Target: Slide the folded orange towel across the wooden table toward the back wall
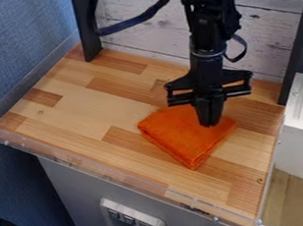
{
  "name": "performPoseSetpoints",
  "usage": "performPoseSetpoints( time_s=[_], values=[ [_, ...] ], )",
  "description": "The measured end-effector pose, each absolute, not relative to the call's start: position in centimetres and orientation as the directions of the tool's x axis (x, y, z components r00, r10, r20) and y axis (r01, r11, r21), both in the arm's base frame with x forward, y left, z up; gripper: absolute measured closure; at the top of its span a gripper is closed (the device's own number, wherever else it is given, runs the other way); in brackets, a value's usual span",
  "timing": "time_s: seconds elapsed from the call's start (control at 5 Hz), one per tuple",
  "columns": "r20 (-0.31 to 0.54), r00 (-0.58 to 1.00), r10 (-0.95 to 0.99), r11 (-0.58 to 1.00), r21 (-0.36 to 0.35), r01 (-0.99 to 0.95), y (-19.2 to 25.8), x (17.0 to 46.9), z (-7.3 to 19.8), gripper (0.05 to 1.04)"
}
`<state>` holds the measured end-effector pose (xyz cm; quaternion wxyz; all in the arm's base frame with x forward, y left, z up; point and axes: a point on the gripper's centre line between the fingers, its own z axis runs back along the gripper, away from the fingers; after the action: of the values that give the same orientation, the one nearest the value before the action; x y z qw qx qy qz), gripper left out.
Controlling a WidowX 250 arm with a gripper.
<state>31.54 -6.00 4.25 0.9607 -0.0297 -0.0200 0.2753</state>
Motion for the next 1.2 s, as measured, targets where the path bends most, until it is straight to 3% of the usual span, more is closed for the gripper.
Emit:
performPoseSetpoints(
  time_s=[0.2,0.6,1.2],
  values=[
    [0.056,0.849,0.525,0.851,-0.071,-0.521,-5.8,32.0,4.2,1.021],
    [0.074,0.854,0.514,0.857,-0.009,-0.515,-4.7,32.6,2.6,1.021],
    [0.019,0.882,0.470,0.880,0.069,-0.470,-3.0,32.3,1.8,1.021]
  ],
)
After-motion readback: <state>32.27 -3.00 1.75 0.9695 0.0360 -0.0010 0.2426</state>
